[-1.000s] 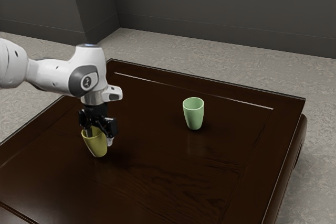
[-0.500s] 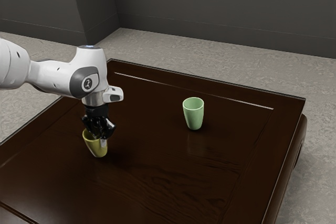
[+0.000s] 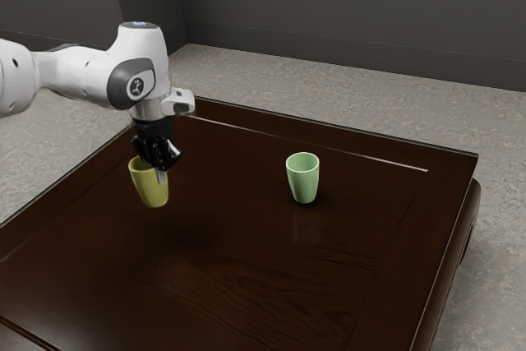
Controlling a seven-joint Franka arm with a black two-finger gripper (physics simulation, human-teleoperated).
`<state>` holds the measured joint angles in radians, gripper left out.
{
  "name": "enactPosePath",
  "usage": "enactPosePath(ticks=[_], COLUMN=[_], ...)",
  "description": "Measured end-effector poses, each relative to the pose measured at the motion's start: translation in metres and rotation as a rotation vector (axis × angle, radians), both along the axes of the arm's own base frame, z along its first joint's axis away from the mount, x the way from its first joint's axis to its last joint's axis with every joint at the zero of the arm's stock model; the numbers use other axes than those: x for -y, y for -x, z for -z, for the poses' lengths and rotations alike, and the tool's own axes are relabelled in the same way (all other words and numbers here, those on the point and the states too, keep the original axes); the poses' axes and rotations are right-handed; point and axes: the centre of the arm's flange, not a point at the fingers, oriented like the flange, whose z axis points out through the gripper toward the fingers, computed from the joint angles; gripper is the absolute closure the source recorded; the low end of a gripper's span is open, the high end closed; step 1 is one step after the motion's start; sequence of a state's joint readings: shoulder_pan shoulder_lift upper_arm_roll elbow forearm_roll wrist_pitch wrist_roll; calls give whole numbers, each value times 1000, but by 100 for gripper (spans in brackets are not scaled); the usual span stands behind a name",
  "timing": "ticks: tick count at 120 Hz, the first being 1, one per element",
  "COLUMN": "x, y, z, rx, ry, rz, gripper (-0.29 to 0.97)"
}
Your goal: Place the left cup onto the right cup
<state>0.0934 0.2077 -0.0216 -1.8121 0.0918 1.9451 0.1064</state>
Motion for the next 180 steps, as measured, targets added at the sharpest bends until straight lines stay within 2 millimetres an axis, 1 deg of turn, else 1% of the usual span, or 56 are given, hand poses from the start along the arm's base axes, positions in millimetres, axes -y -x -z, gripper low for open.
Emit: enactPosePath(ticks=[16, 26, 39, 49, 59, 76, 86, 93, 101, 121, 131, 139, 153, 159, 166, 180], x=[8, 13, 32, 49, 57, 61, 67, 77, 81, 88, 91, 91, 92, 96, 102, 104], y=[-15, -22, -30, -43, -58, -92, -111, -119, -127, -135, -141, -146, -153, -156, -158, -162], z=[-43, -63, -78, -87, -82, -73, -67, -59, -60, -62, -59, -51, -20, -12, -8, -6], rx=[57, 81, 93, 103, 94, 97, 98, 86, 89, 81, 77, 68, 26, 22, 22, 43], ry=[-24, -30, -26, -17, -9, 3, 14, 16, 17, 21, 33, 40, 51, 58, 57, 47], rz=[23, 32, 58, 81, 91, 94, 102, 120, 130, 141, 145, 142, 141, 146, 154, 160], gripper=[78, 78, 78, 78, 78, 78, 78, 78, 78, 78, 78, 79, 79, 79, 79, 79])
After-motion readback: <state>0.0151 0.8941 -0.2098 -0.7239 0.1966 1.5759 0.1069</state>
